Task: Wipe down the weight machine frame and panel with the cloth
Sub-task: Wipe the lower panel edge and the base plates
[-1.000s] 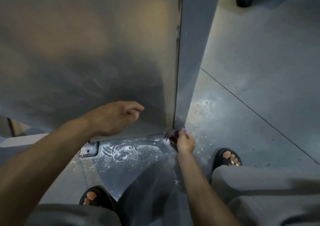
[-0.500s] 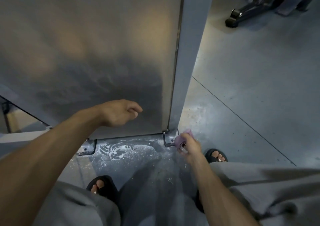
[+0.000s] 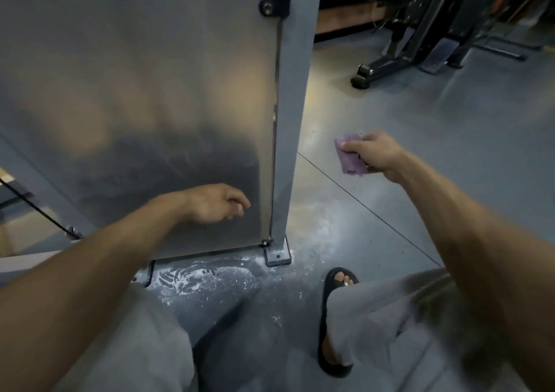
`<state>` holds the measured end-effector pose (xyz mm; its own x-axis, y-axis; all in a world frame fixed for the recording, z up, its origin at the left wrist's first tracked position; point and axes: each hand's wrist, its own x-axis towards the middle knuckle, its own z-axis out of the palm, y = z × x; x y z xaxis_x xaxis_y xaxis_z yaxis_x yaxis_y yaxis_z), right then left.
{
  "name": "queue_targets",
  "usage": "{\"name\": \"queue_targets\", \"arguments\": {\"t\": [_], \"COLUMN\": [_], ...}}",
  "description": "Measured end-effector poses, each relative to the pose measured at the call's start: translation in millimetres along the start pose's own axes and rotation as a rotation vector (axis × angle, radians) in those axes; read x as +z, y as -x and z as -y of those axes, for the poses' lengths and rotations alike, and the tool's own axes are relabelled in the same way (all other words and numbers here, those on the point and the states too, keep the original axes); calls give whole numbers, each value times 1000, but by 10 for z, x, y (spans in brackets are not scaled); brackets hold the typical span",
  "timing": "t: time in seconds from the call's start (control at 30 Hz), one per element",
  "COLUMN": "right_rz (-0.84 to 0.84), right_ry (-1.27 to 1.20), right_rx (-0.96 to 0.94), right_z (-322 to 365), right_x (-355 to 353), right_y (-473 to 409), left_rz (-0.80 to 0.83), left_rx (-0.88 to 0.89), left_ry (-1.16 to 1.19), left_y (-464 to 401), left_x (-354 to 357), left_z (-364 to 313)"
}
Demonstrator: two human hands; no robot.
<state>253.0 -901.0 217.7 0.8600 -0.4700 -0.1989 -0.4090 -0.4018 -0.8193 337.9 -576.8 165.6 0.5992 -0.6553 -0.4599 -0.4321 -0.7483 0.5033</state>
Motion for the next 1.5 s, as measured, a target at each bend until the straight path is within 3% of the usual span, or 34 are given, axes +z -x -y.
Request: {"name": "queue_targets", "arguments": {"t": [0.13,0.27,0.5,0.83,1.2,1.5], "right_rz": [85,118,276,443,432,440], "right_ry": [365,450,365,256,141,217], "right_rx": [-192,-236,-87,170,144,-6], "right_z": [149,-188,-1149,-2541,-3026,-3024], "right_x": [-384,-376,356,1184,2147,2571], "right_y": [99,-47,-519,-1325,-2143,-2725], "left_rz": [52,119,222,236,129,-164], "left_rx": [27,6,35,-77,-96,-235], "left_ry": [-211,-338,-289,-29,38,343], "left_y": [24,-62,-629,-1804,-2314,-2481], "left_x": [-37,37,628,1832,2414,2792], "left_z": [-126,-67,255,771,1147,1060]}}
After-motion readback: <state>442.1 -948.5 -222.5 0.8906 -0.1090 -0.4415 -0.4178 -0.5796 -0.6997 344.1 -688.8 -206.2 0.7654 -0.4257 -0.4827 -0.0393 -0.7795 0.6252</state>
